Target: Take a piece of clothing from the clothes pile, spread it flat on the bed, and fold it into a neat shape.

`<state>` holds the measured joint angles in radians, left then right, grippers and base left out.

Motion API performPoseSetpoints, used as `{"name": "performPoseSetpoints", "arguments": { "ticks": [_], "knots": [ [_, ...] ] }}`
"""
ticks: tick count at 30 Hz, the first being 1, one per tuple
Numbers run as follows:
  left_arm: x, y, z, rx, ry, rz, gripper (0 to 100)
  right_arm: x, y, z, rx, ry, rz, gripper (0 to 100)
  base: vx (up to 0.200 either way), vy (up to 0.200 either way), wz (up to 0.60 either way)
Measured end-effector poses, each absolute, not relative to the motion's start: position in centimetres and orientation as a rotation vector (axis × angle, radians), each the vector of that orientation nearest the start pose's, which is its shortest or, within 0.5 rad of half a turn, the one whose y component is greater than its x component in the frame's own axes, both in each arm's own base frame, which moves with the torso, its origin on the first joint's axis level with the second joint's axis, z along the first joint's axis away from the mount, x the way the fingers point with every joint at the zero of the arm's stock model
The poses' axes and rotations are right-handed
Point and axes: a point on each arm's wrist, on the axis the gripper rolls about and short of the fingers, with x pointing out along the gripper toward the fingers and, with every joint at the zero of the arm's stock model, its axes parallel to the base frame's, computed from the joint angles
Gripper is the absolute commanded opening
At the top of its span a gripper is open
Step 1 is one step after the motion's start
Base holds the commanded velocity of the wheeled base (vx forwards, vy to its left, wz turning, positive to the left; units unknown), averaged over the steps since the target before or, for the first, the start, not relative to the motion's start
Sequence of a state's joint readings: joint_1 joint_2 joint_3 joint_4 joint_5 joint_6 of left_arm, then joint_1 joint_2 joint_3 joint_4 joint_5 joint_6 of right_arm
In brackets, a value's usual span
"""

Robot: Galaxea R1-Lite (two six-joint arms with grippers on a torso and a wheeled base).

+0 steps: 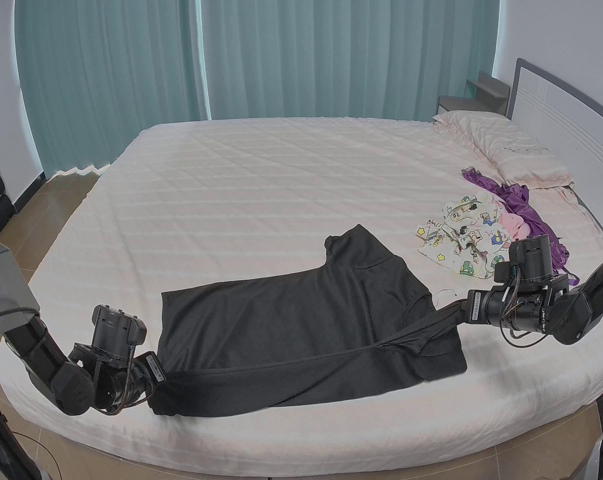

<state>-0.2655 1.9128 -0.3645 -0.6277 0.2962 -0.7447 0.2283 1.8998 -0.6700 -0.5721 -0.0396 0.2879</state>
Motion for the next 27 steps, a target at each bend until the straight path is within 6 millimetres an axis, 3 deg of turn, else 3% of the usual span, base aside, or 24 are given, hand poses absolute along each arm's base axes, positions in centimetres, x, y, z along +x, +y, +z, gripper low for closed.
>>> {"name": "performPoseSetpoints", "arguments": {
  "ticks": [27],
  "knots": [
    [28.6, -5.9, 0.0, -0.446, 0.83, 0.395, 0, 33.3, 7.5, 6.0, 0.27, 0.699, 0.048, 0, 0.0, 0.0, 0.0]
  ]
}}
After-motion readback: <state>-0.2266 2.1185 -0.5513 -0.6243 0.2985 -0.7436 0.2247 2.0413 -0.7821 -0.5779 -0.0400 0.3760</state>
